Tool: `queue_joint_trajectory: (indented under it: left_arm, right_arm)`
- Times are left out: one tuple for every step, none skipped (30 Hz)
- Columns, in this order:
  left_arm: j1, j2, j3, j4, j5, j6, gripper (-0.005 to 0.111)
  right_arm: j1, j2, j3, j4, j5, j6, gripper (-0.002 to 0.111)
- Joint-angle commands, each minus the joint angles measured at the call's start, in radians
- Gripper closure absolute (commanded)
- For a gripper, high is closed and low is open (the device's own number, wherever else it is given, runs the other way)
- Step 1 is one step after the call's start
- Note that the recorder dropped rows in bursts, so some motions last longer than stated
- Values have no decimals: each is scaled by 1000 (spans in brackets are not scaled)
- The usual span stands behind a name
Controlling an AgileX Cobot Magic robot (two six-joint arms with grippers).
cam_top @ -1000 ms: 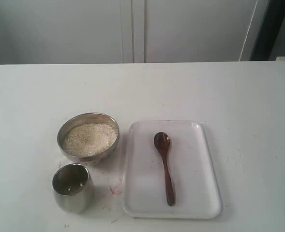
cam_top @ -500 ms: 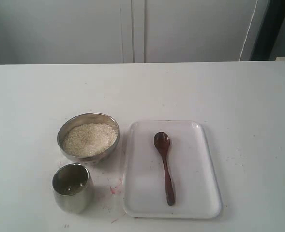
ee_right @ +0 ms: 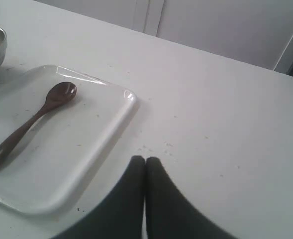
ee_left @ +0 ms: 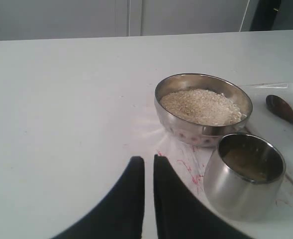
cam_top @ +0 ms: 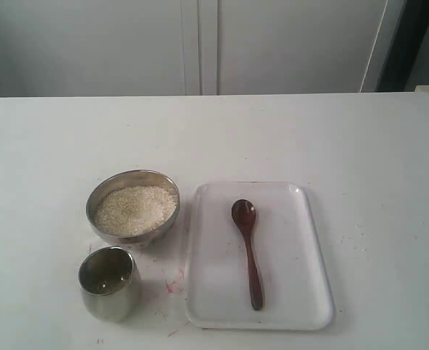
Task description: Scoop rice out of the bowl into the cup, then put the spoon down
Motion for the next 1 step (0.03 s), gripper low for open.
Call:
queue_joint_trajectory:
  left_arm:
    - [-7,1,-7,-6,-4,-1,92]
  right_arm:
    - [-3,-5,7,-10,-6,6,108]
